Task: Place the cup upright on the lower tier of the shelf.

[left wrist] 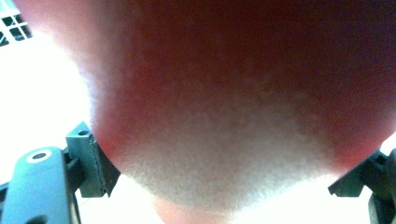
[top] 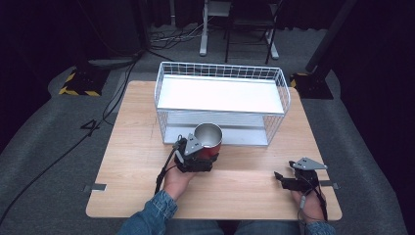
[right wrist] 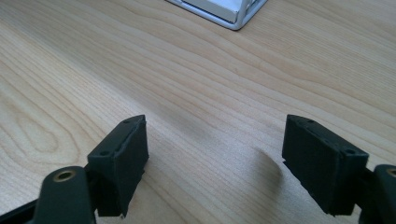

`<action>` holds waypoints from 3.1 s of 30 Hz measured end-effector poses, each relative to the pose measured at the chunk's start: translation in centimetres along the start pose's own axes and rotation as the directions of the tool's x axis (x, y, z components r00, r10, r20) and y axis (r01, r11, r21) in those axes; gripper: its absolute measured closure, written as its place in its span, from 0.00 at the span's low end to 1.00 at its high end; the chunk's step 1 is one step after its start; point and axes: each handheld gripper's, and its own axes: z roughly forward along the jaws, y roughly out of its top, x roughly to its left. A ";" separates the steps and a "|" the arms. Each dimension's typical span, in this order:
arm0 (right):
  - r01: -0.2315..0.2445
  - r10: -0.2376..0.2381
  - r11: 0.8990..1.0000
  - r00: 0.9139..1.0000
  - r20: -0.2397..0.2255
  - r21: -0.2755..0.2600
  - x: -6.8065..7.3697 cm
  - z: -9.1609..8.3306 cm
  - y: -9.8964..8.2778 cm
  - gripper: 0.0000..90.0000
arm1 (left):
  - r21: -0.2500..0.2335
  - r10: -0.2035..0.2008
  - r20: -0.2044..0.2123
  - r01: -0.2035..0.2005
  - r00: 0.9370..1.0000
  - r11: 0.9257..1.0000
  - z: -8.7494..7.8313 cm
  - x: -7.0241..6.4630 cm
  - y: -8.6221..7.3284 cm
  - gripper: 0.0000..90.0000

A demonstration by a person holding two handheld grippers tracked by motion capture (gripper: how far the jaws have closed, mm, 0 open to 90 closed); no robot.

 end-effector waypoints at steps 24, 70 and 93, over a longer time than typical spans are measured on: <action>0.001 -0.001 1.000 1.000 -0.004 0.000 0.0 0.0 0.0 0.26 | -0.008 -0.061 -0.101 0.060 0.993 0.998 5.2 2.4 1.1 0.18; 0.016 -0.016 1.000 1.000 0.019 -0.006 0.3 -0.1 0.0 0.25 | -0.016 -0.109 -0.163 0.108 0.981 0.994 12.7 4.7 2.8 0.18; 0.015 -0.015 1.000 1.000 0.015 -0.005 0.2 -0.1 0.0 0.25 | -0.086 -0.149 -0.146 0.138 0.978 0.987 12.2 4.6 2.7 0.00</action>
